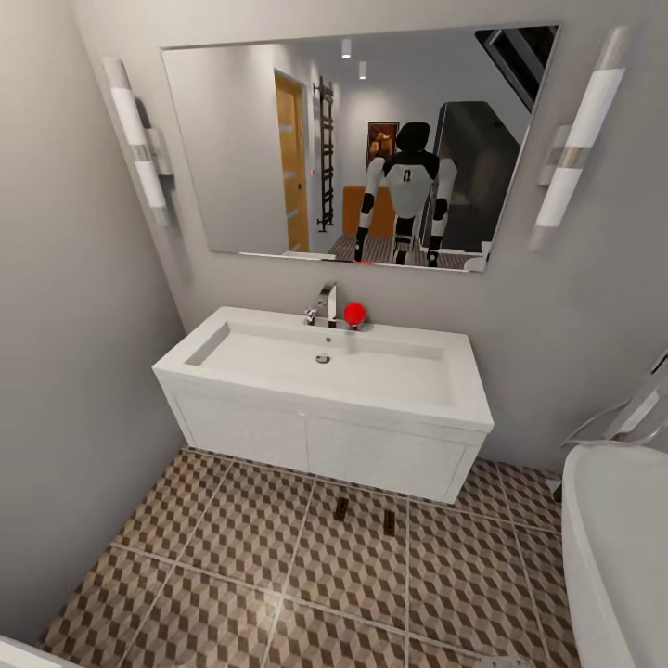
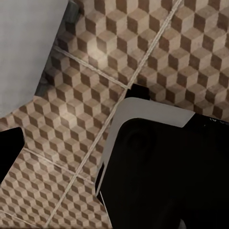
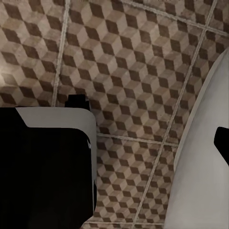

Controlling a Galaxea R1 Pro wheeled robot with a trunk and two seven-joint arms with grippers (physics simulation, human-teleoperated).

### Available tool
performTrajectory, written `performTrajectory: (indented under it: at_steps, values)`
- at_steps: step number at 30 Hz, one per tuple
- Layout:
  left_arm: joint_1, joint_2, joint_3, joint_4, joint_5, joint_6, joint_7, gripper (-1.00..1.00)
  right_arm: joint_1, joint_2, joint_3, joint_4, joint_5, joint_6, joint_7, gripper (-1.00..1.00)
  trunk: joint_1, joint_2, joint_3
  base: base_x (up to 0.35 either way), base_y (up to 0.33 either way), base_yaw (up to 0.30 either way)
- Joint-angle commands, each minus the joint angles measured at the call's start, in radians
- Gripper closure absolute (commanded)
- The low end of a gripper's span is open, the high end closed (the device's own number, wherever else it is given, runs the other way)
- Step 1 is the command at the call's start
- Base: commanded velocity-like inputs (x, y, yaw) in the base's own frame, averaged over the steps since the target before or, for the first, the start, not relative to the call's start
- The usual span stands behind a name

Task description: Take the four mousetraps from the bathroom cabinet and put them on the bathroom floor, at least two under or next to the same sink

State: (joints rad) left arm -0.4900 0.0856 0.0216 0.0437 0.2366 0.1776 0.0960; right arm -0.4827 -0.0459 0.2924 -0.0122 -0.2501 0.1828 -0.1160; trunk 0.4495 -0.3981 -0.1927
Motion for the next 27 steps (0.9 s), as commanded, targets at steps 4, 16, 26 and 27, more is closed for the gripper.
performTrajectory:
  at_steps: [4, 16, 26, 27]
  values:
    - [0.006, 0.000, 0.002, 0.001, 0.005, 0.001, 0.002, -1.00, -0.001, 0.000, 0.008, -0.001, -0.009, 0.006, -0.004, -1.00, 0.001, -0.002, -0.002, 0.000, 0.000, 0.037]
    - [0.015, 0.000, 0.003, 0.001, 0.007, 0.000, 0.002, -1.00, -0.001, -0.001, 0.008, -0.002, -0.009, 0.007, -0.012, -1.00, 0.001, -0.002, 0.003, -0.067, 0.000, 0.196]
    - [0.016, -0.002, 0.002, 0.001, 0.007, 0.000, 0.002, -1.00, -0.001, -0.003, 0.010, -0.002, -0.008, 0.012, -0.014, -1.00, 0.001, -0.002, 0.005, -0.265, -0.003, 0.159]
    - [0.016, -0.002, 0.002, 0.001, 0.007, 0.000, 0.002, -1.00, -0.001, -0.003, 0.010, -0.002, -0.008, 0.013, -0.014, -1.00, 0.001, -0.002, 0.005, -0.294, -0.028, 0.055]
